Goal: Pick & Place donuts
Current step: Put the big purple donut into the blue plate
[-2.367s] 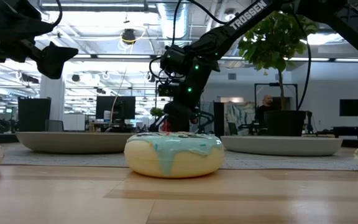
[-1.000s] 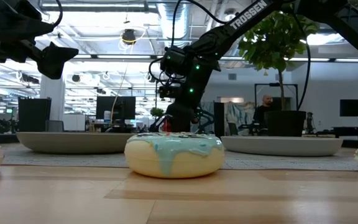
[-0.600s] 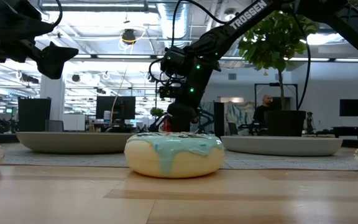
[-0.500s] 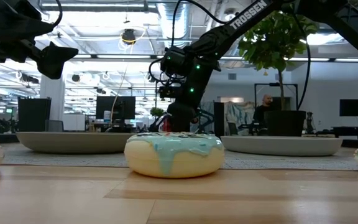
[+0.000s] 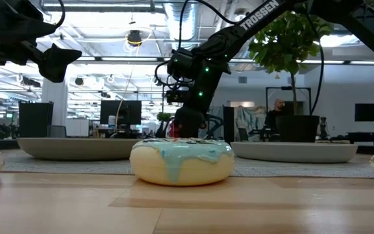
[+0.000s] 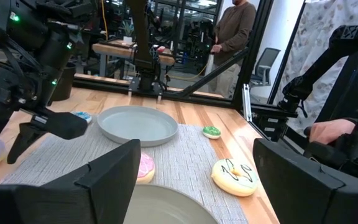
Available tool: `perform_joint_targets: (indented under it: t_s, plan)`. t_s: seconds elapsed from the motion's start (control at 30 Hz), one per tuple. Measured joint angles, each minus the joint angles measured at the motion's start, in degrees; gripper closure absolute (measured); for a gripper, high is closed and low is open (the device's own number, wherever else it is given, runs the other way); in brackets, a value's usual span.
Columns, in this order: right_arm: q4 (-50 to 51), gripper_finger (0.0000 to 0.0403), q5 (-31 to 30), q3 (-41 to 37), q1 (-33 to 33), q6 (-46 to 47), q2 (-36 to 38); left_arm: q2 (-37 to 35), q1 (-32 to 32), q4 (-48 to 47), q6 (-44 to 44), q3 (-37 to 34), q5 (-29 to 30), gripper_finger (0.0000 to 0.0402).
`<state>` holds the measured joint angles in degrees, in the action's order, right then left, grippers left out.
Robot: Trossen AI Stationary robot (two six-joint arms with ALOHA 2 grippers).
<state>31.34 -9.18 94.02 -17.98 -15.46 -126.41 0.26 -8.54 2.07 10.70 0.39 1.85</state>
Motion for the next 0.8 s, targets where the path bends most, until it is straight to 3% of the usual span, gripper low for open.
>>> perform_joint_targets:
  t_s: [0.17,0.37,0.8]
  plan:
    - [0.47,0.0210,-1.35,0.00,0.53,0.00,0.00,0.02,0.00,0.01,-0.11,0.00,0.02,0.0097]
    - [0.47,0.0217,-3.14,0.00,0.82,0.00,0.00,0.01,-0.01,0.00,-0.13,0.01,0.02,0.0097]
    - [0.39,0.0232,1.33,0.00,-0.16,0.00,0.00,0.02,-0.02,0.00,-0.15,-0.01,0.02,0.0097]
